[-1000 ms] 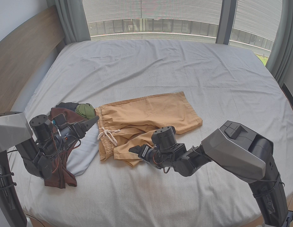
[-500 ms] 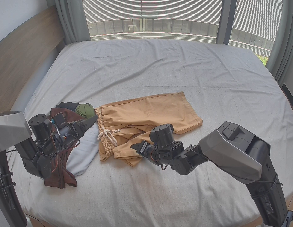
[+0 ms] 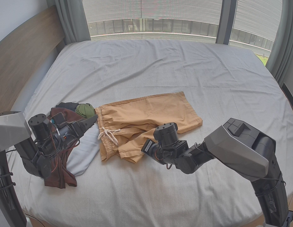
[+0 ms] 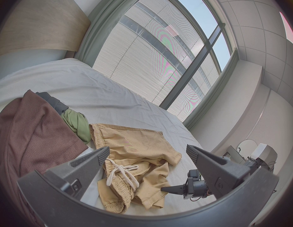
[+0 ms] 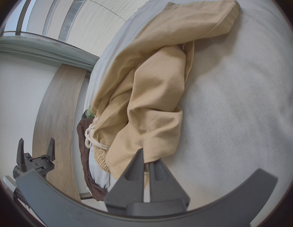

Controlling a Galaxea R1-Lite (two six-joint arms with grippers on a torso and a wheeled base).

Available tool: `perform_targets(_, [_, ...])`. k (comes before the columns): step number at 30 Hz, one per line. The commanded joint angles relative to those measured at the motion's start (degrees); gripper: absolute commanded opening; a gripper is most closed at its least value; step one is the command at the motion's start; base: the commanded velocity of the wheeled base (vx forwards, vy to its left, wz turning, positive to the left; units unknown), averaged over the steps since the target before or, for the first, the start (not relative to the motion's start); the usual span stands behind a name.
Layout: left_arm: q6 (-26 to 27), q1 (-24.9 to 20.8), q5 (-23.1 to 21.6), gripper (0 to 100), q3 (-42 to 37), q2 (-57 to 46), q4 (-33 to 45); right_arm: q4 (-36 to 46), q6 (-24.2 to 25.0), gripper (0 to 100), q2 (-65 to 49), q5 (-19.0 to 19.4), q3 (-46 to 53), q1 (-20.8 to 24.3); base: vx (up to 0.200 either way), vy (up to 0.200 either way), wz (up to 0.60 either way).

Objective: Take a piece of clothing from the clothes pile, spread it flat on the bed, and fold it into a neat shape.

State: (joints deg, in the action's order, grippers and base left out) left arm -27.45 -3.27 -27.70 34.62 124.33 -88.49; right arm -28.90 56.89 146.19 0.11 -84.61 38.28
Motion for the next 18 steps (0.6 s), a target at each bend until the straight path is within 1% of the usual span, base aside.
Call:
perform_targets(1, [0.1,-0.2,0.1,100,-0.1,-0.1,0.0,0.0,-0.1,0,-2.9,-0.4,2.3,-0.3,0.000,0.000,0.00])
perform_targets(8, [0.1,-0.2,0.1,100,-0.2,-0.4,0.0,-0.3,-0.8,0,-2.2,-0.3,3.7,-0.5,0.000,0.000,0.00])
perform_targets(9, [0.0,-0.2,0.0,100,-0.2,-0.6,0.0,-0.4,-0.8,100,-2.2,-0.3,3.7,-0.5,0.000,0.000,0.00])
perform_targets(14, [-0.1,-0.3,0.0,100,-0.3,-0.8,0.0,-0.6,-0.9,100,-3.0,-2.0,3.7,-0.5,0.000,0.000,0.00])
perform_targets(18, [-0.1,-0.5,0.0,100,-0.3,-0.8,0.0,-0.6,-0.7,100,-4.0,-2.1,3.8,-0.5,0.000,0.000,0.00])
